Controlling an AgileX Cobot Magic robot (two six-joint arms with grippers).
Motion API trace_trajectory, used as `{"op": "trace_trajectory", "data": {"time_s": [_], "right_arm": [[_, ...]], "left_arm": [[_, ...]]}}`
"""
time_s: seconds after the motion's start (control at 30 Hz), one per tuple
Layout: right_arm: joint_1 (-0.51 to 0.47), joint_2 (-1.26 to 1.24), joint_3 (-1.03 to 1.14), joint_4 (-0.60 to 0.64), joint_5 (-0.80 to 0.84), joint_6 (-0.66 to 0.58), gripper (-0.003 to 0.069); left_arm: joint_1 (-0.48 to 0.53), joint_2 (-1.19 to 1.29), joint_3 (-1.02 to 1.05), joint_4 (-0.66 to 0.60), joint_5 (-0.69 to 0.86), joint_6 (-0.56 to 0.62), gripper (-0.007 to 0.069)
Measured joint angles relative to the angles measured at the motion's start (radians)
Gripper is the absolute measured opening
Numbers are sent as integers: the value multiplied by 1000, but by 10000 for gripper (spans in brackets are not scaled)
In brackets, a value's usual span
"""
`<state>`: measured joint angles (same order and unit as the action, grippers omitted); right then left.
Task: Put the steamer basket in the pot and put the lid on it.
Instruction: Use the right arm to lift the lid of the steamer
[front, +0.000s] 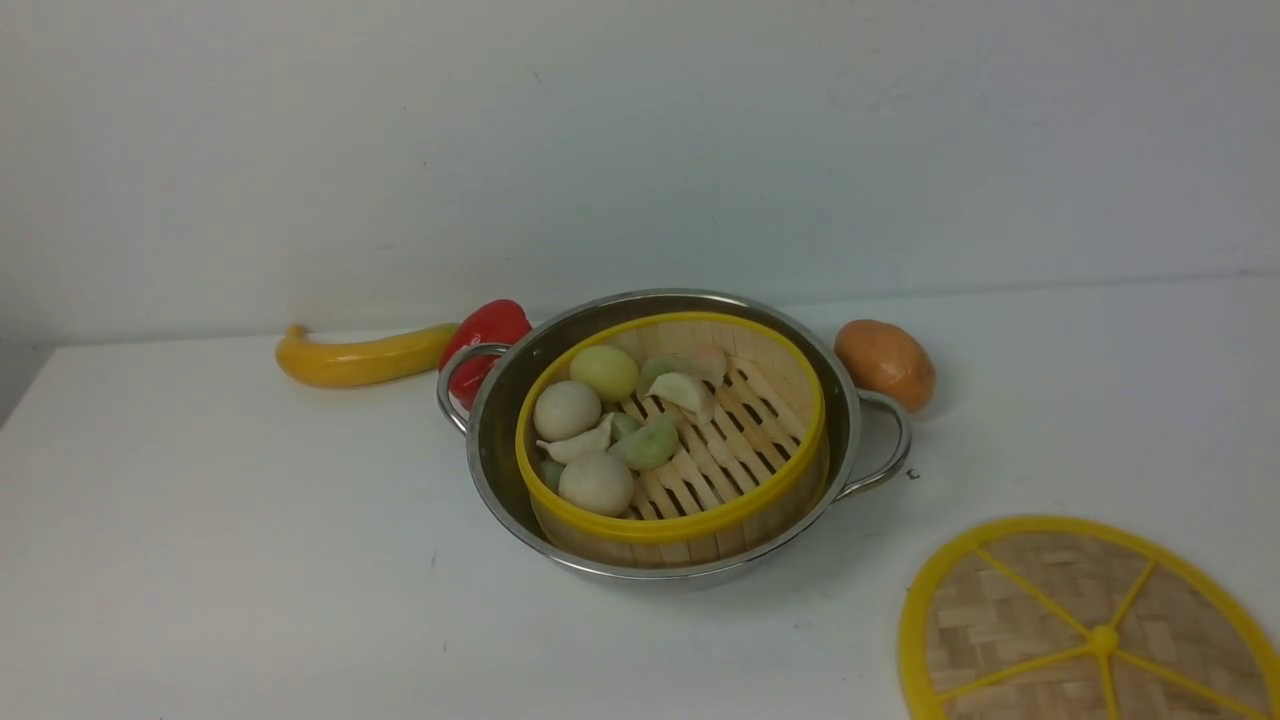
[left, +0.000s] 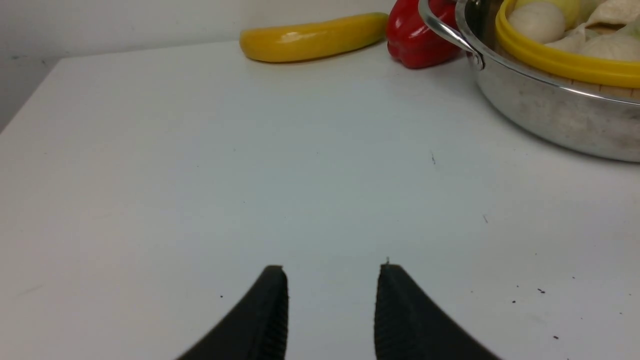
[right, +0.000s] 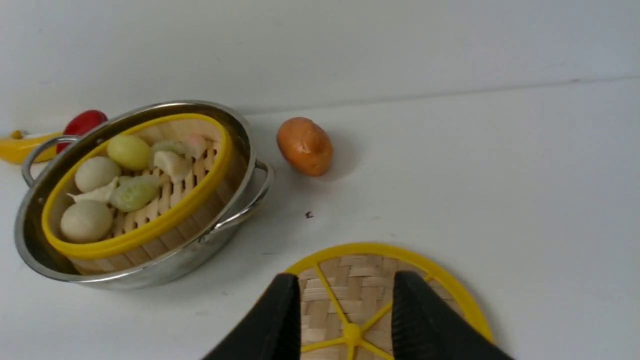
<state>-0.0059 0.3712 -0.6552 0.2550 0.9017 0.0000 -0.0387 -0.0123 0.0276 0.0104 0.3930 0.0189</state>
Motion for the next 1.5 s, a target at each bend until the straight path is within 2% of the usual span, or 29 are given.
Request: {"op": "trace_trajectory", "data": {"time_s": [0.23, 0.43, 0.67, 0.8, 1.0, 1.2, 1.5], "right_arm": [[0, 86, -10, 139, -18, -17, 241], [0, 282, -34, 178, 137, -218, 241], [0, 521, -116, 196, 207, -333, 241], [0, 604, -179, 161, 210, -391, 241], [2, 706, -199, 96, 241, -416, 243], [75, 803, -219, 59, 228, -419, 248], [160, 924, -243, -77, 148, -337, 344]], "left_arm": [[0, 0, 0, 0, 0, 0, 239], [0, 0, 0, 0, 0, 0, 239], [0, 0, 0, 0, 0, 0, 239], [0, 0, 0, 0, 0, 0, 239], [0, 0, 0, -1, 0, 0, 239], [0, 0, 0, -1, 0, 0, 239], [0, 0, 0, -1, 0, 0, 239]]}}
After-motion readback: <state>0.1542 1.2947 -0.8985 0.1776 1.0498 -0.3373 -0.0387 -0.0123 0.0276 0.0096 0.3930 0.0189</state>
